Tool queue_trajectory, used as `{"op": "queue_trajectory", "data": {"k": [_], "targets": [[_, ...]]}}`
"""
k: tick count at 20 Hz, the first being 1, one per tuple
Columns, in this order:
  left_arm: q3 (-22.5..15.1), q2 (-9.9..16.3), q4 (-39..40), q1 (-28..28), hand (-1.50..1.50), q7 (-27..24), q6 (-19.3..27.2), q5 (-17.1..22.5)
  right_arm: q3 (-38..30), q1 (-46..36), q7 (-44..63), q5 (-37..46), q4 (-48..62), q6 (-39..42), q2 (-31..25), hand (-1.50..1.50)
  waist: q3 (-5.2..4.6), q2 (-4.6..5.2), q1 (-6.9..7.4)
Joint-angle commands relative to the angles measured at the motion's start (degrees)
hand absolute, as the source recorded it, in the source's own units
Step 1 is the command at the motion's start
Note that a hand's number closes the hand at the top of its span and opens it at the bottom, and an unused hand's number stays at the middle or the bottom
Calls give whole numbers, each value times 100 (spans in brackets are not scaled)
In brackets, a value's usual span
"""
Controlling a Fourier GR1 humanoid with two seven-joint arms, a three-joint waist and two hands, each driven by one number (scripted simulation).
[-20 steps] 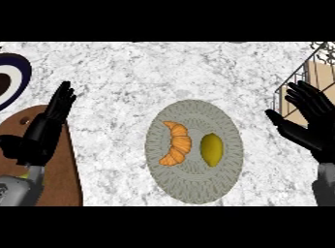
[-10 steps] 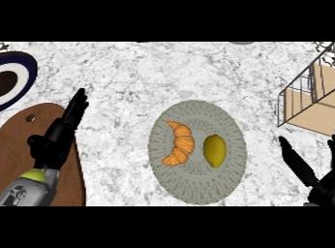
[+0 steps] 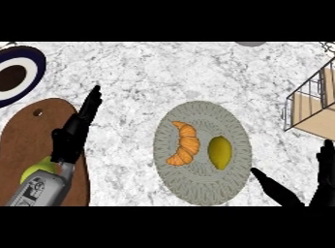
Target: Pick the lemon from the placemat and place it in the tiered shelf
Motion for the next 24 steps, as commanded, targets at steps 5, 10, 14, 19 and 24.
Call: {"op": "queue_trajectory", "data": {"k": [5,10,14,19,24], "targets": [[-156,-180,39,240,0,-259,83,-262,419,-191,3115,1587,-1221,1321,-915,-150,-21,11,111],[20,-192,185,-267,0,36,-62,-107,776,-572,4659,1926,-1602,2870,-1498,-150,-36,41,108],[-103,-237,-87,75,0,123,74,-216,1020,-1080,6149,2302,-2030,3870,-1513,-150,-16,-16,172],[176,-131,143,-341,0,139,-203,-143,1432,-2319,7177,2793,-1588,4471,-679,-150,0,9,149],[134,-271,-36,-204,0,265,-82,-246,1454,-2910,7380,3113,-1172,4760,47,-150,7,0,125]]}}
